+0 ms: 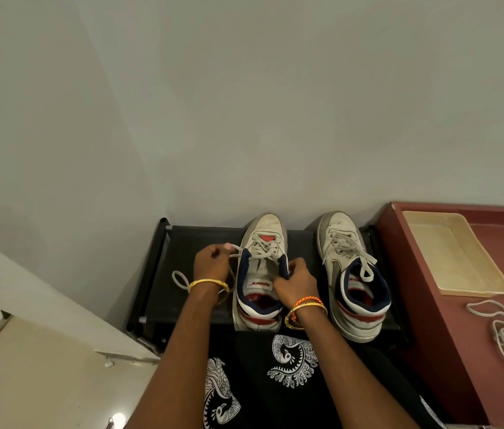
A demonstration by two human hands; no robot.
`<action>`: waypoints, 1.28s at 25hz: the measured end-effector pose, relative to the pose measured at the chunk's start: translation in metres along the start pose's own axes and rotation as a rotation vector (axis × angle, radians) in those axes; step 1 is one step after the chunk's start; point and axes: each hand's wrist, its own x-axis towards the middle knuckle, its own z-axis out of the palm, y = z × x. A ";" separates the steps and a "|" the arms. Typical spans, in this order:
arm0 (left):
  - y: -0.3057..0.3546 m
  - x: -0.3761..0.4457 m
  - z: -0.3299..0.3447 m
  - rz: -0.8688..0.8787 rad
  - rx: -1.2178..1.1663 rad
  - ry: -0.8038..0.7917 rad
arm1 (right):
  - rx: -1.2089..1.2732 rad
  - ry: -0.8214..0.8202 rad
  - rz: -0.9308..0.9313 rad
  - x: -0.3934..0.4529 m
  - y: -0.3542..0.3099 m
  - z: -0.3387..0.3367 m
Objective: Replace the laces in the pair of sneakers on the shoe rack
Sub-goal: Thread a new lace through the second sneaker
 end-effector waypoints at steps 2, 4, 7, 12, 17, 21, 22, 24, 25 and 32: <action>0.003 0.004 -0.013 -0.059 -0.290 0.150 | -0.009 -0.006 0.004 0.000 0.002 0.000; 0.003 0.005 -0.023 -0.117 -0.471 0.221 | -0.009 -0.015 0.004 0.000 0.002 -0.001; 0.005 0.002 -0.023 -0.171 -0.723 0.182 | -0.004 -0.026 -0.006 -0.002 0.002 -0.001; 0.010 -0.009 -0.003 -0.161 -0.148 -0.053 | -0.018 -0.037 -0.003 -0.001 0.002 -0.004; -0.002 -0.008 0.001 -0.127 0.143 -0.241 | 0.002 -0.046 0.022 0.002 -0.002 0.003; -0.007 -0.002 -0.003 0.015 0.321 -0.217 | -0.017 -0.070 0.027 0.004 -0.001 -0.001; -0.009 -0.002 -0.003 0.025 0.362 -0.205 | -0.024 -0.074 0.025 0.004 -0.001 -0.001; -0.010 -0.001 -0.002 -0.022 0.356 -0.185 | -0.033 -0.069 0.017 0.003 0.000 -0.001; -0.009 0.000 -0.001 -0.069 0.338 -0.200 | -0.032 -0.063 0.014 0.003 0.001 -0.002; 0.015 -0.007 -0.016 -0.040 -0.616 -0.038 | -0.139 -0.052 -0.047 -0.001 -0.002 -0.005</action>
